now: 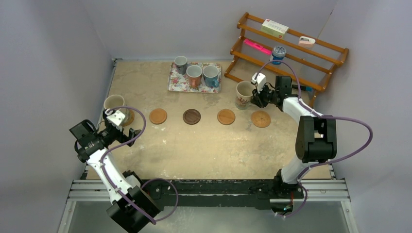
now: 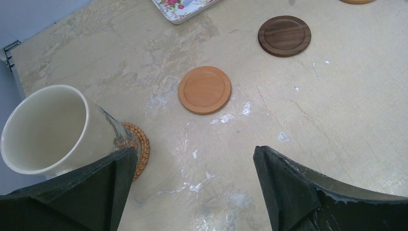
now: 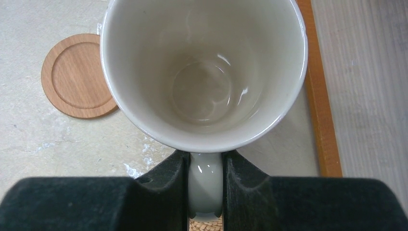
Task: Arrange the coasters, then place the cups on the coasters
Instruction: Pick up the cup at the center of the board.
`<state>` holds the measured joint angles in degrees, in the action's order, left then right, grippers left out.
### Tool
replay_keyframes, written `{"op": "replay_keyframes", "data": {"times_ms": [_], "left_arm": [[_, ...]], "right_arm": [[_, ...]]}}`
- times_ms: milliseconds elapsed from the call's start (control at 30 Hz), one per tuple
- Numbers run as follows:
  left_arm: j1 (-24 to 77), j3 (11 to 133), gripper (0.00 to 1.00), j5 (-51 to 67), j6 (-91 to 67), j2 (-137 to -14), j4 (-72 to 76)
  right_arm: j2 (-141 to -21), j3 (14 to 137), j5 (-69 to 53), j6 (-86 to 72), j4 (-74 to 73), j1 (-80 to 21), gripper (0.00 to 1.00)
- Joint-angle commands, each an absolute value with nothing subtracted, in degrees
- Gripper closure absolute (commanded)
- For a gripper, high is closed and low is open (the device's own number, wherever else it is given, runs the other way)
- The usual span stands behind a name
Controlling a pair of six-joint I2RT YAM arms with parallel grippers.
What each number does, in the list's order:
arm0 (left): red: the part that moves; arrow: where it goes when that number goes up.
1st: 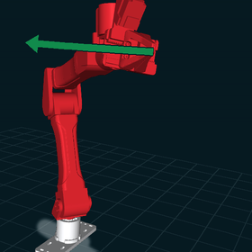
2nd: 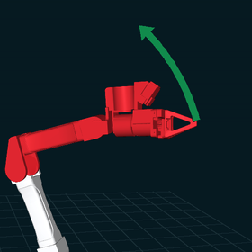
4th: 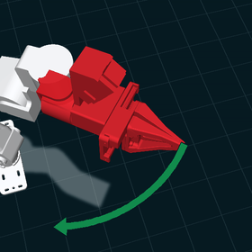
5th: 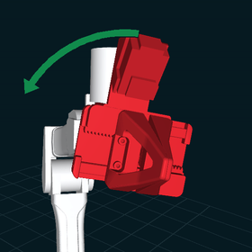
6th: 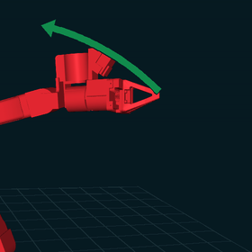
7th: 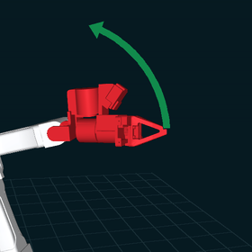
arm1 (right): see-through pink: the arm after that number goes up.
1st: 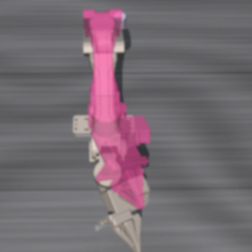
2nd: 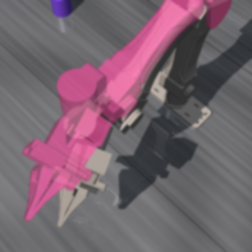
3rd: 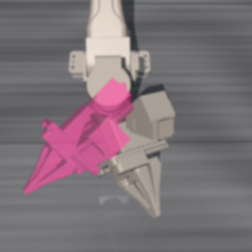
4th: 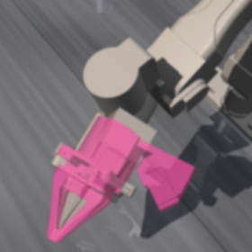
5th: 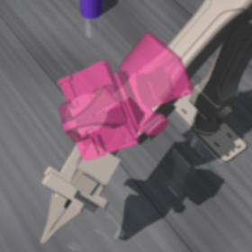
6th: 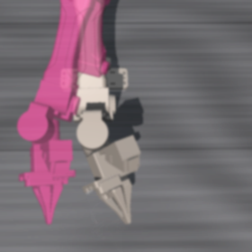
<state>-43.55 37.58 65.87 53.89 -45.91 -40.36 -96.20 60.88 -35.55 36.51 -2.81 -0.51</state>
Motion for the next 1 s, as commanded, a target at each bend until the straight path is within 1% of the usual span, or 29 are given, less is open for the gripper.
{"op": "replay_keyframes", "data": {"times_ms": [0, 200, 333, 567, 767, 967], "left_arm": [[-44.03, 37.97, 0.0, 68.99, 55.77, -46.14, -40.61], [-44.09, 37.97, 0.0, 69.25, 55.41, -46.71, -40.61], [-44.04, 38.06, 0.0, 69.37, 55.48, -47.14, -40.93], [-44.1, 38.4, 0.0, 69.68, 55.83, -48.1, -41.56], [-44.04, 38.76, 0.0, 70.2, 58.16, -48.91, -43.42], [-44.03, 38.21, 0.0, 72.27, 63.1, -48.38, -45.93]], "right_arm": [[-91.43, 58.18, -38.24, 33.17, 7.09, -0.79, 1.0], [-87.21, 53.32, -37.41, 28.58, 16.8, -0.72, 1.0], [-84.61, 52.31, -37.15, 27.38, 18.5, -0.57, 1.0], [-80.08, 52.92, -34.98, 27.52, 15.7, -0.11, 1.0], [-76.75, 54.55, -34.91, 28.37, 8.51, 3.61, 1.0], [-72.9, 52.93, -36.14, 29.56, 3.97, 8.13, 1.0]]}}
